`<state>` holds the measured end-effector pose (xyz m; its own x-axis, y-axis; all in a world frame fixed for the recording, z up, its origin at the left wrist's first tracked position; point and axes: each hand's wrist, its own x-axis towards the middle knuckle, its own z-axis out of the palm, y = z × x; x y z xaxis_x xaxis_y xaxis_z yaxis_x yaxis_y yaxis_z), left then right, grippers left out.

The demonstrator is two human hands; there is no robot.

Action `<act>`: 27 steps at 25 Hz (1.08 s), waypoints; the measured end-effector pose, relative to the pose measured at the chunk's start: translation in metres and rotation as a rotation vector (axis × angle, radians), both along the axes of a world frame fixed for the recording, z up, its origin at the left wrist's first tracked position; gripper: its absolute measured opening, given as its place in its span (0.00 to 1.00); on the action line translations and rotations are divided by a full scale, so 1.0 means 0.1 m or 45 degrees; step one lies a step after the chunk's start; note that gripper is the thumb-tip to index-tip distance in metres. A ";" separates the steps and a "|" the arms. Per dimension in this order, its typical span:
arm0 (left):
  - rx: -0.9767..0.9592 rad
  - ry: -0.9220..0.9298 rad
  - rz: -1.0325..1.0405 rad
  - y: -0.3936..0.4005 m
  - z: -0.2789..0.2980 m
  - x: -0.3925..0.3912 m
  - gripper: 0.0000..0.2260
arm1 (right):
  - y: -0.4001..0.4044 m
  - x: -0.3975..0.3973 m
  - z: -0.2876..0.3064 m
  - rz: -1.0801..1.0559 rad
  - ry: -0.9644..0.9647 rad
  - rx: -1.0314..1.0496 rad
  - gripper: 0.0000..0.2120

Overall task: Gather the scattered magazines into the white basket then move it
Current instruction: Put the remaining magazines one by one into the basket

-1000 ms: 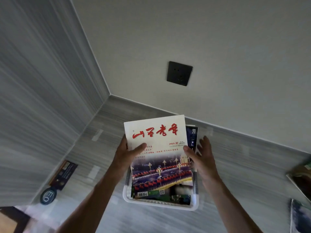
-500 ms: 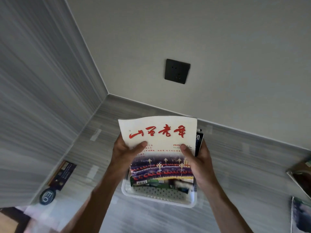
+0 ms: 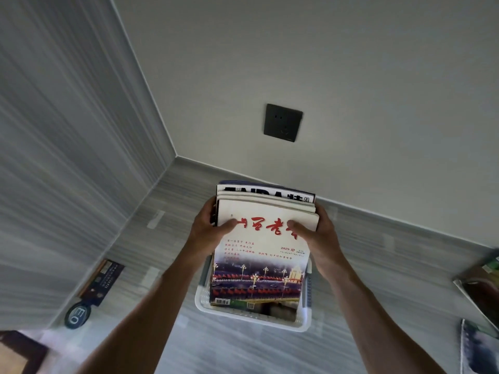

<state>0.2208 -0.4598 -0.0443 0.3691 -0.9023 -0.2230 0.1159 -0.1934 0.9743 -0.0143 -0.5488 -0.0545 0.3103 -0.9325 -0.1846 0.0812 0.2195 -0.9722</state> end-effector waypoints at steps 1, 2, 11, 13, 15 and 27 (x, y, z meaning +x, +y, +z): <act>0.046 -0.024 -0.009 -0.03 -0.01 0.03 0.27 | -0.05 0.01 -0.02 0.006 0.015 0.016 0.29; 0.091 -0.027 -0.027 -0.05 -0.02 0.06 0.26 | -0.10 0.02 -0.04 0.018 0.032 0.033 0.28; -0.173 -0.970 0.017 0.50 0.10 -0.79 0.27 | 0.53 -0.56 -0.25 -0.290 0.330 0.117 0.33; -0.179 -0.953 -0.269 0.53 0.05 -1.31 0.27 | 0.83 -0.94 -0.35 -0.419 0.469 0.173 0.30; -0.212 -0.962 -0.547 0.50 -0.05 -1.86 0.27 | 1.08 -1.40 -0.44 -0.561 0.607 0.221 0.28; 0.024 -0.852 -1.188 0.44 -0.65 -3.94 0.26 | 1.80 -3.60 -0.98 -0.179 2.051 0.118 0.23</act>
<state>-0.1733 -0.4158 -0.1089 -0.3919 -0.8853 -0.2504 -0.6202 0.0532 0.7827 -0.3745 -0.3686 -0.1526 -0.3330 -0.9031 -0.2711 -0.9323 0.3584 -0.0488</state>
